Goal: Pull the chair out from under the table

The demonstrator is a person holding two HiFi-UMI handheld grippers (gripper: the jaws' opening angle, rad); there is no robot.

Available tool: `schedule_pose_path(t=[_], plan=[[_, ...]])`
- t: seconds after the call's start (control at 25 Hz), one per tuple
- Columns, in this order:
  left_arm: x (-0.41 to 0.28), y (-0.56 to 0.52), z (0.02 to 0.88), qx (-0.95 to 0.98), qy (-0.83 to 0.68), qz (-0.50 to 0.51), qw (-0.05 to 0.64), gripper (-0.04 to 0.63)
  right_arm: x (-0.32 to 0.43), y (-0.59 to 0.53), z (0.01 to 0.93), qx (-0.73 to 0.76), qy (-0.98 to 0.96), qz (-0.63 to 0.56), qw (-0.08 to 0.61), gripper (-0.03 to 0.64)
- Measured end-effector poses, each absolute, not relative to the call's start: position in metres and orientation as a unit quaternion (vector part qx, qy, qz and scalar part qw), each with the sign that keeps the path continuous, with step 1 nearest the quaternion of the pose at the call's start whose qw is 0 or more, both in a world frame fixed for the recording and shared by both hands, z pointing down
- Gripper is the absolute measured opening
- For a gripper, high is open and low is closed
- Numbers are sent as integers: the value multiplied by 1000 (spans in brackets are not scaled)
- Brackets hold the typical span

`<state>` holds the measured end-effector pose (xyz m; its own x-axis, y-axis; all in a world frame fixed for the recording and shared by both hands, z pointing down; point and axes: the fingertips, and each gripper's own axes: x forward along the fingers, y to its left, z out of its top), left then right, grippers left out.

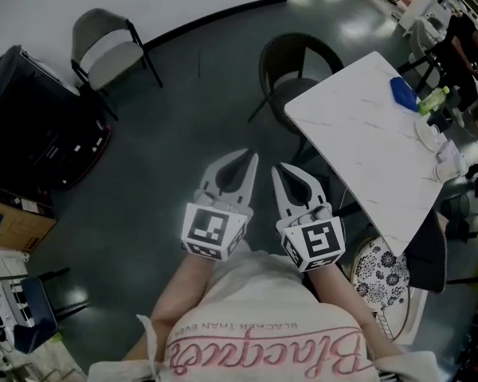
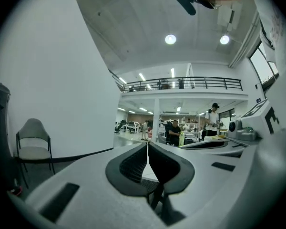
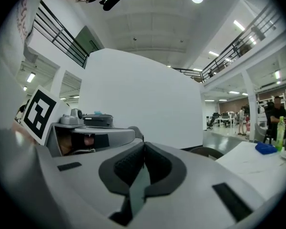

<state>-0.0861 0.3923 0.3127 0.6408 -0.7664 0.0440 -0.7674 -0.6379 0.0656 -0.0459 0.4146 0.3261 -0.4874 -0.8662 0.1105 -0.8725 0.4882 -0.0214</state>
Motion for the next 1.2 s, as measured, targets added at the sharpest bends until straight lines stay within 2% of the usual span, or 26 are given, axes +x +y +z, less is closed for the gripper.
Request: schedule_pose_path(t=[0.4,1.2], plan=[[-118,346,321,925,-379,13,42,11,-93,361,325,529,-847,29,44,3],[-132,241,363,927,-363,41,88,12,-88,261,375,562,-819,107,47,3]])
